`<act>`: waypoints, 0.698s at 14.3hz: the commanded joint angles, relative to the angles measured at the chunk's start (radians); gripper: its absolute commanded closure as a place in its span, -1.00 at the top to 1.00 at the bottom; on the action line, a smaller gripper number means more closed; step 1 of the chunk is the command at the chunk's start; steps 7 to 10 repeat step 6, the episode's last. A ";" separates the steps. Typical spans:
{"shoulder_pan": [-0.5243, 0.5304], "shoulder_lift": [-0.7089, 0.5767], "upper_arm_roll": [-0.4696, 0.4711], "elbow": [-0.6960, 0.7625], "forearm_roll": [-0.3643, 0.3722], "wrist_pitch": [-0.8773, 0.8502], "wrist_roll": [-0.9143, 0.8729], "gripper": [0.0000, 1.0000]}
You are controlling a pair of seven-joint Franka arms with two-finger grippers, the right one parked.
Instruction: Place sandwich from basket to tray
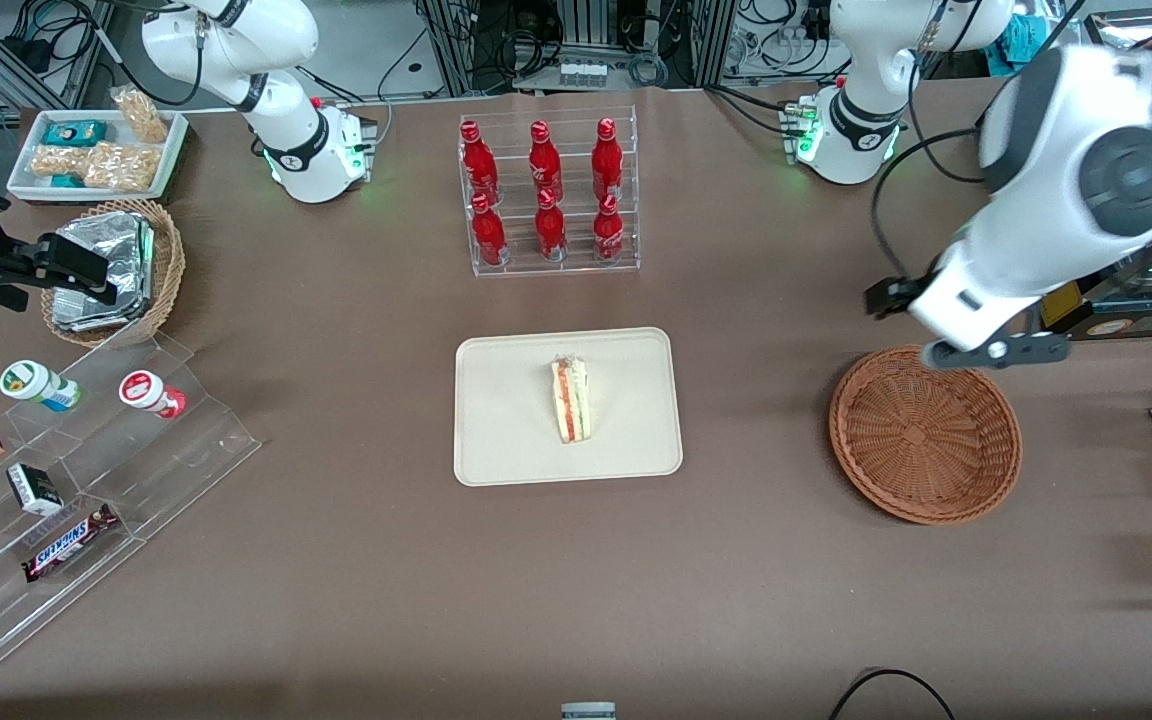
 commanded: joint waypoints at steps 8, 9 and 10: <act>0.165 -0.043 -0.010 0.123 -0.030 -0.028 0.176 1.00; 0.165 -0.043 -0.010 0.123 -0.030 -0.028 0.176 1.00; 0.165 -0.043 -0.010 0.123 -0.030 -0.028 0.176 1.00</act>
